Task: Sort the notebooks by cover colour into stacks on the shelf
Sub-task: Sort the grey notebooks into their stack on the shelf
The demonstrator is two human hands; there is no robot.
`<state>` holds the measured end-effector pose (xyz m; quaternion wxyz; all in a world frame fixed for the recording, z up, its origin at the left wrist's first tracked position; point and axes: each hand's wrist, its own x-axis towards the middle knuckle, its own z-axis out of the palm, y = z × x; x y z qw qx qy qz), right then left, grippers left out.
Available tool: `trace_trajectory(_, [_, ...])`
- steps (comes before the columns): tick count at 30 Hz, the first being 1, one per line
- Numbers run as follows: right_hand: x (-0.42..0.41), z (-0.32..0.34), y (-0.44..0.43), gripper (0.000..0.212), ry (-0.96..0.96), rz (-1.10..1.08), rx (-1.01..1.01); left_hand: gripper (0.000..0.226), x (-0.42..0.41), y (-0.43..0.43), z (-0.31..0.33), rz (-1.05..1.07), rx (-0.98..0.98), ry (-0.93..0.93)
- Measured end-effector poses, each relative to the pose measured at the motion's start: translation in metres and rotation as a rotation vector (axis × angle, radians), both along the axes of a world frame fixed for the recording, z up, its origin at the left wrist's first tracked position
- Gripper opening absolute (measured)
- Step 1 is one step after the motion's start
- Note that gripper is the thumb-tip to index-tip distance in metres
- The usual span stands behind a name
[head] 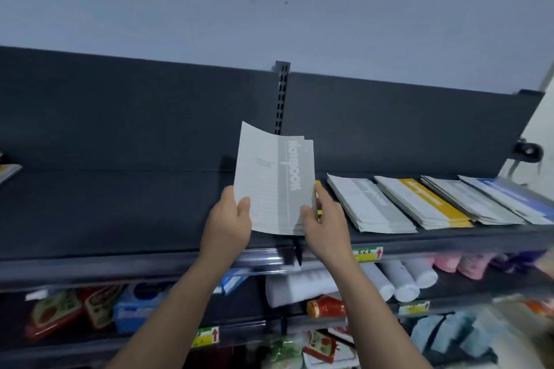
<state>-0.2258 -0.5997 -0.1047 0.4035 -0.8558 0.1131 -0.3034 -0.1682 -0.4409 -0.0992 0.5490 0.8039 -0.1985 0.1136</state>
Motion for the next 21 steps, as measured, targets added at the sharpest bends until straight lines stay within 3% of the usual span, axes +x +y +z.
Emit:
trace_trajectory(6, [-0.034, 0.009, -0.077, 0.04, 0.036, -0.031, -0.03, 0.018, -0.028, -0.082, 0.0, -0.022, -0.024, 0.027])
trace_trajectory(11, [-0.063, 0.014, -0.144, 0.027, 0.046, -0.046, -0.065, 0.026, -0.049, -0.152, 0.0, -0.027, 0.0, 0.061])
trace_trajectory(21, [-0.086, 0.02, -0.253, 0.028, 0.041, -0.178, -0.086, 0.03, -0.06, -0.27, 0.007, -0.122, 0.065, 0.128])
